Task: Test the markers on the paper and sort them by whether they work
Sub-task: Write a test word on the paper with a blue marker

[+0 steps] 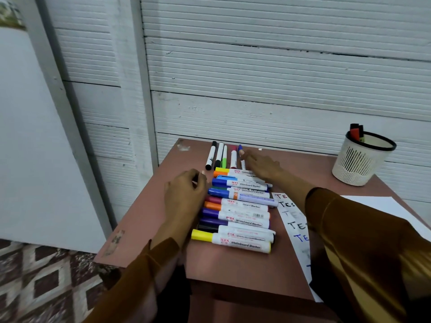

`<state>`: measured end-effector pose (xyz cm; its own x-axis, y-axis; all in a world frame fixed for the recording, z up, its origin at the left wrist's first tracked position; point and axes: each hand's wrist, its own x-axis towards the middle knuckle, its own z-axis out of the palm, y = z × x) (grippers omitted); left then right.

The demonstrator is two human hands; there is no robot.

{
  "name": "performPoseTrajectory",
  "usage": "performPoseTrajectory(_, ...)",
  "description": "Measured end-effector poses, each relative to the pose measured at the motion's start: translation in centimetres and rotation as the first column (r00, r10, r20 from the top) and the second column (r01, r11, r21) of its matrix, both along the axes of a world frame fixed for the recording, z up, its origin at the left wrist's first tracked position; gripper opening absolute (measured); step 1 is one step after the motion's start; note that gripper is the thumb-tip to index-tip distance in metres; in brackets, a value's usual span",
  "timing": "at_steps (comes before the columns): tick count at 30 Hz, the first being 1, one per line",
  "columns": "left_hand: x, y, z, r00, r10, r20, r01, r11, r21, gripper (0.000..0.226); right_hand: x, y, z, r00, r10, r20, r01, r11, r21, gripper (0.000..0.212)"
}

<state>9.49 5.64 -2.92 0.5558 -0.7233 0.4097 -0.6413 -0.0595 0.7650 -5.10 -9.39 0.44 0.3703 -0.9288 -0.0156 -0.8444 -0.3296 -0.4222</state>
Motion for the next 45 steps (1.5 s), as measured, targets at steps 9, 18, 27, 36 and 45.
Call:
performPoseTrajectory(9,0.3,-0.4,-0.2,0.998,0.028,0.051,-0.029,0.999,0.019,0.024,0.1,-0.5,-0.4,0.995,-0.085,0.055,0.085,0.996,-0.008,0.058)
performPoseTrajectory(18,0.6,-0.8,-0.5,0.992,0.026,0.120,-0.033,0.998,0.056,0.025,-2.7,0.4,0.1,0.697,-0.271,0.663,0.369,0.929,-0.008,0.017)
performPoseTrajectory(27,-0.5,0.4,0.5,0.988,-0.028,0.150,0.044,0.993,-0.106,0.025,-5.9,5.5,1.5,0.477,-0.158,0.864,0.192,0.979,0.073,0.010)
performPoseTrajectory(36,-5.7,-0.3,2.5,0.667,-0.008,0.745,0.162,0.978,-0.135,0.034,-7.7,10.1,2.6,0.351,-0.040,0.936,-0.154,0.983,0.100,0.013)
performPoseTrajectory(45,-9.1,1.2,2.2,0.705,-0.262,0.659,0.384,0.922,-0.044,0.017,-8.5,12.5,1.0,0.263,-0.053,0.963,-0.384,0.910,0.155,0.009)
